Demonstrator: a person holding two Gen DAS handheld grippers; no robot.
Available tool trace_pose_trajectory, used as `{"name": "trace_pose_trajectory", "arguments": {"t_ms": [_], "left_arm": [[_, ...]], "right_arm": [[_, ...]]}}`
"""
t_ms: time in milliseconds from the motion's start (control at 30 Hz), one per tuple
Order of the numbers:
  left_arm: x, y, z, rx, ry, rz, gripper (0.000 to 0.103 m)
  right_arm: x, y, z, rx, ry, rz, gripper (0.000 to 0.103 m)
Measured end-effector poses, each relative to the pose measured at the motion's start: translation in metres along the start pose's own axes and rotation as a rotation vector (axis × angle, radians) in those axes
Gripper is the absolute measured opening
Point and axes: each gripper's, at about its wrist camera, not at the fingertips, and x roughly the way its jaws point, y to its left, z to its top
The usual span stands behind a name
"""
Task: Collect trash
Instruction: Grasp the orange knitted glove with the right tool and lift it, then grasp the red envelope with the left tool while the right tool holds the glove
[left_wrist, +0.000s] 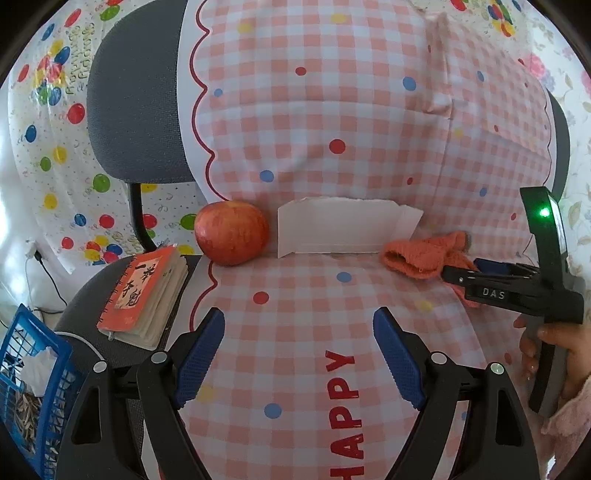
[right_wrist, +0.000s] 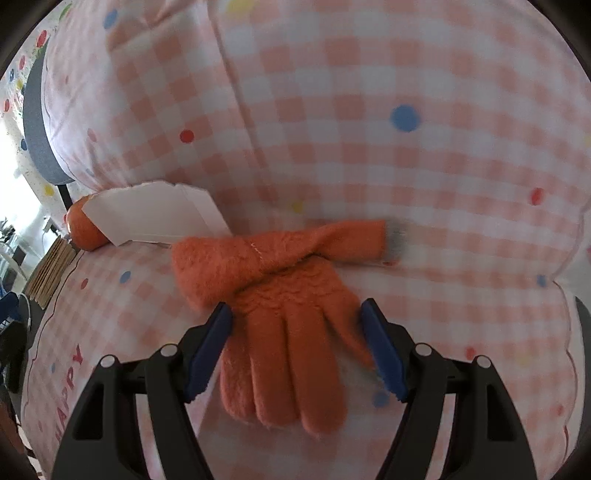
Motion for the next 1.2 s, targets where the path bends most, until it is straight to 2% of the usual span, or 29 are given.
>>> {"name": "trace_pose_trajectory", "arguments": {"t_ms": [67,100,133,200,367,600,767,933,1000,1033,1067,1133,1200], "left_arm": [[0.000,0.001,-0.001,-0.007,0.004,-0.003,0.082],[-0.001,0.002,-0.002,-0.010,0.005,-0.002,0.082],[-0.001,0.003,-0.003,-0.012,0.008,-0.001,0.082],[-0.004,0.004,-0.005,-0.017,0.011,-0.003,0.082],[-0.008,0.009,-0.007,-0.011,-0.001,-0.006,0.082],[0.005,0.018,-0.001,-0.012,0.002,-0.022,0.081],[0.016,0.005,-0.002,0.010,0.025,-0.062,0.080],[0.035,-0.012,0.001,0.098,0.050,-0.061,0.081],[0.046,-0.015,0.003,0.143,0.064,-0.001,0.080],[0.056,-0.015,0.004,0.174,0.081,0.042,0.078],[0.060,-0.015,0.004,0.181,0.092,0.050,0.074],[0.073,-0.009,0.005,0.167,0.142,0.040,0.069],[0.077,-0.005,0.008,0.149,0.149,0.014,0.068]], "right_arm": [[-0.003,0.009,0.001,-0.040,-0.002,0.014,0.040],[-0.006,0.016,0.000,-0.052,0.001,0.039,0.020],[-0.009,0.021,-0.002,-0.056,0.008,0.060,0.017],[-0.017,0.033,-0.011,-0.087,0.019,0.102,0.016],[-0.052,0.044,-0.040,-0.121,-0.017,0.057,0.016],[-0.110,-0.007,-0.061,-0.021,-0.136,-0.138,0.016],[-0.134,-0.037,-0.074,0.065,-0.204,-0.199,0.016],[-0.122,-0.040,-0.076,0.088,-0.192,-0.172,0.016],[-0.116,-0.037,-0.077,0.086,-0.180,-0.153,0.016],[-0.114,-0.036,-0.076,0.086,-0.178,-0.145,0.016],[-0.111,-0.035,-0.076,0.086,-0.178,-0.140,0.016],[-0.113,-0.033,-0.077,0.086,-0.183,-0.129,0.016],[-0.111,-0.033,-0.075,0.082,-0.184,-0.123,0.016]]}}
